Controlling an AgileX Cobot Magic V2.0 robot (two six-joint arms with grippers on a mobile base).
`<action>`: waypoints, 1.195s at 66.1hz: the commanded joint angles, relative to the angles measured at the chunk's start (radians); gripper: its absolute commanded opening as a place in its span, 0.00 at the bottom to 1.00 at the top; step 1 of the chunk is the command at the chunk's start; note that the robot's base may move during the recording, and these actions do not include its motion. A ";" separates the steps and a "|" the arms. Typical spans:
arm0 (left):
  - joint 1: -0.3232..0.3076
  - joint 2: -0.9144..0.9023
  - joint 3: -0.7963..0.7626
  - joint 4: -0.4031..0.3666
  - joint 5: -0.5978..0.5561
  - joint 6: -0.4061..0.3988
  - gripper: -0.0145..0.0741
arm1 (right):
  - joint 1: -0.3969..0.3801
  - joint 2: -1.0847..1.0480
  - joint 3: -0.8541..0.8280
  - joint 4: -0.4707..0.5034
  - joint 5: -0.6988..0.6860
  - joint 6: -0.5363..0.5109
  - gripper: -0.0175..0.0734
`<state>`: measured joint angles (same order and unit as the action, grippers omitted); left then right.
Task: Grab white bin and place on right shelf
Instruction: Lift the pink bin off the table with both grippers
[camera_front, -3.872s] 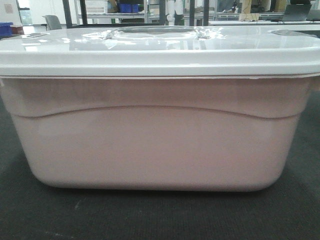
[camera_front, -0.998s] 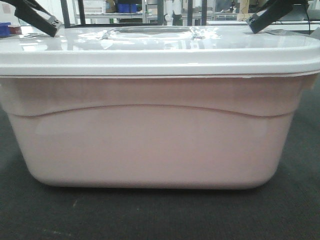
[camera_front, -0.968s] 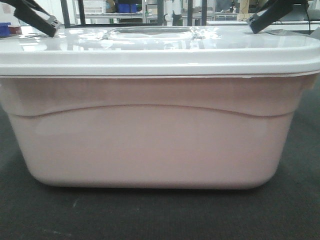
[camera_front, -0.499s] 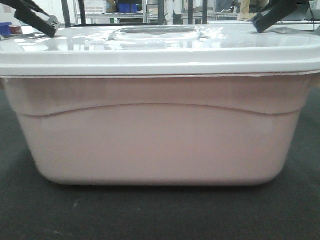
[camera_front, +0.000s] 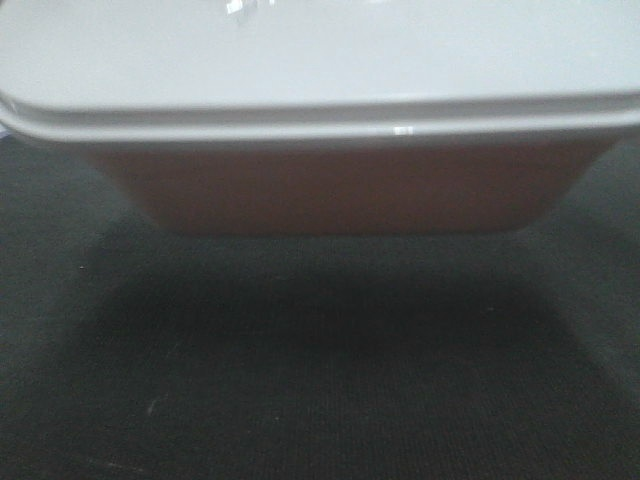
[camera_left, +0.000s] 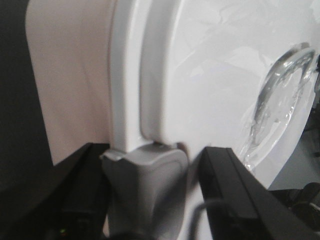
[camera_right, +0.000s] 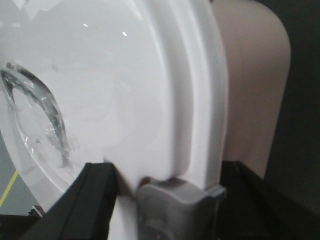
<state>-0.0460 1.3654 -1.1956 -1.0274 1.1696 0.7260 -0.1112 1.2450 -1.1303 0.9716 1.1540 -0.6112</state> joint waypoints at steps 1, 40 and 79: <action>-0.027 -0.086 -0.045 -0.193 0.145 0.011 0.43 | 0.016 -0.081 -0.037 0.197 0.179 -0.021 0.70; 0.002 -0.401 -0.045 -0.201 0.017 0.009 0.43 | 0.016 -0.290 -0.037 0.344 0.133 -0.029 0.70; 0.002 -0.418 -0.043 -0.204 0.009 -0.057 0.43 | 0.016 -0.290 -0.037 0.350 0.132 -0.044 0.70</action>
<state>-0.0205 0.9609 -1.2059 -1.0114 1.1077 0.6662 -0.1161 0.9736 -1.1303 1.0767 1.1543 -0.6394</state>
